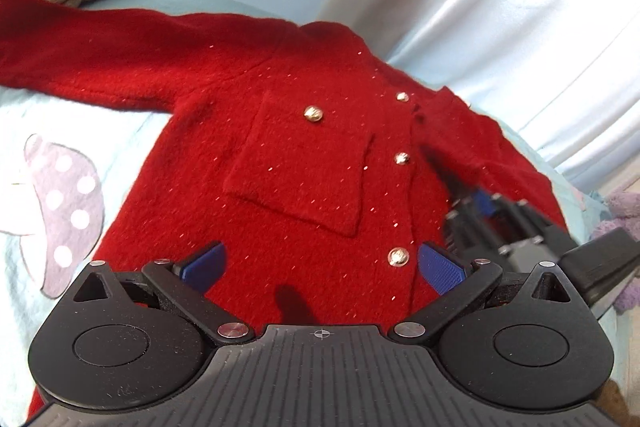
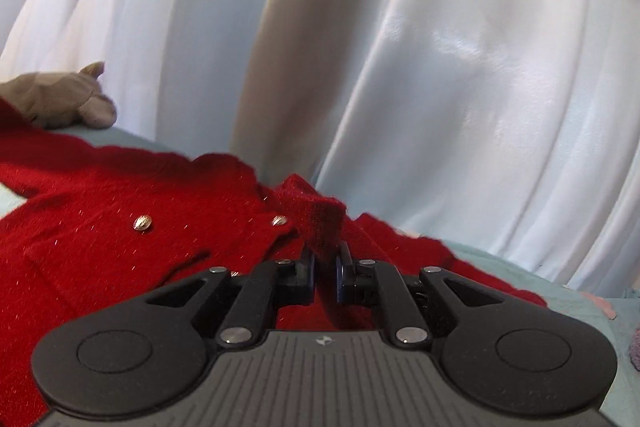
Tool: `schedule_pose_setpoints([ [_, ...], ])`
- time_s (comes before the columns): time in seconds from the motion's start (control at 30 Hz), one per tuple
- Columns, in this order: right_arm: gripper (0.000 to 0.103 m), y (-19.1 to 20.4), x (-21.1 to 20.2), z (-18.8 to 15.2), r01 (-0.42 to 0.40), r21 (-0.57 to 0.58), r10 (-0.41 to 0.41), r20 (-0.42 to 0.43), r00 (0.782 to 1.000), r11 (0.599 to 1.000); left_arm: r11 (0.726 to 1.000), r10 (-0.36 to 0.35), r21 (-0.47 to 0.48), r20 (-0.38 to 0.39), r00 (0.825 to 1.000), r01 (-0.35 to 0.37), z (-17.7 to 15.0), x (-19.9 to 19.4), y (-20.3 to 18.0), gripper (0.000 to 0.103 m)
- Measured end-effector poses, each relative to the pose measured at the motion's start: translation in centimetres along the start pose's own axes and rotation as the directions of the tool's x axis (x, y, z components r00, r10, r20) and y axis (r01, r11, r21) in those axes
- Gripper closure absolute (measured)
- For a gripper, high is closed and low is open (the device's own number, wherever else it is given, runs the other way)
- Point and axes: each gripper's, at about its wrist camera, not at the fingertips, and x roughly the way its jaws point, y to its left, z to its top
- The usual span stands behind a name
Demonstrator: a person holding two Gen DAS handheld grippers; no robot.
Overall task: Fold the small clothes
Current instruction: 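Carry the sleeve across the coat front with the right gripper while the left gripper pinches the coat front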
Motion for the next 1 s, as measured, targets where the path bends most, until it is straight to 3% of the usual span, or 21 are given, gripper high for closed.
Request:
schedule_pose_setpoints([
  [0.07,0.088,0.9,1.5,-0.9,-0.044,-0.033,0.040,-0.119,0.992,0.998,0.999,-0.052,0.008,-0.002,0.999,0.052,1.2,1.0,-0.8,0.000],
  [0.1,0.087,0.9,1.3,-1.0,-0.064,-0.016,0.062,-0.138,0.988,0.998,0.997,-0.080,0.005,0.002,0.997,0.080,1.8,1.5,-1.2,0.000],
  [0.17,0.074,-0.5,-0.6,-0.8,-0.118,0.070,0.125,-0.107,0.986,0.991,0.987,-0.160,0.005,0.002,0.987,0.160,2.9,2.8,-2.0,0.000],
  [0.27,0.072,-3.9,-3.7,-1.2,-0.144,0.255,0.172,-0.092,0.981,0.956,0.960,-0.279,-0.034,-0.047,0.959,0.278,4.3,6.0,-2.9,0.000],
  [0.37,0.072,-7.5,-5.6,-3.0,-0.115,0.467,0.186,-0.108,0.977,0.877,0.947,-0.318,-0.086,-0.088,0.944,0.310,4.5,9.1,-3.7,0.000],
  [0.47,0.072,-10.5,-7.0,-4.8,-0.062,0.600,0.180,-0.138,0.974,0.797,0.941,-0.330,-0.116,-0.127,0.935,0.317,4.5,11.1,-4.5,0.005],
  [0.57,0.072,-12.2,-7.9,-6.2,-0.030,0.658,0.179,-0.159,0.971,0.752,0.926,-0.372,-0.128,-0.150,0.916,0.355,4.6,12.6,-4.9,0.016],
  [0.63,0.072,-12.9,-8.5,-6.9,-0.021,0.690,0.182,-0.161,0.970,0.724,0.935,-0.347,-0.148,-0.183,0.920,0.323,4.9,14.2,-4.8,0.026],
  [0.73,0.072,-13.8,-8.8,-7.7,-0.019,0.727,0.192,-0.155,0.969,0.686,0.929,-0.357,-0.158,-0.163,0.920,0.333,5.1,14.8,-4.5,0.030],
  [0.77,0.072,-13.9,-8.8,-7.8,-0.021,0.733,0.195,-0.153,0.969,0.680,0.926,-0.364,-0.162,-0.158,0.918,0.340,5.2,14.8,-4.5,0.036],
  [0.83,0.072,-13.7,-8.0,-7.7,-0.025,0.744,0.200,-0.147,0.969,0.668,0.917,-0.386,-0.182,-0.171,0.907,0.356,5.6,15.3,-4.4,0.066],
  [0.87,0.072,-13.9,-7.7,-7.7,-0.027,0.755,0.204,-0.143,0.968,0.655,0.915,-0.390,-0.189,-0.181,0.903,0.357,5.7,15.6,-4.5,0.071],
  [0.93,0.072,-14.4,-7.9,-7.7,-0.035,0.782,0.205,-0.119,0.972,0.623,0.921,-0.378,-0.176,-0.196,0.905,0.347,5.8,16.0,-4.7,0.091],
  [1.0,0.072,-14.9,-7.8,-7.5,-0.028,0.792,0.193,-0.114,0.975,0.610,0.927,-0.369,-0.143,-0.190,0.910,0.346,6.0,15.6,-5.1,0.090],
])
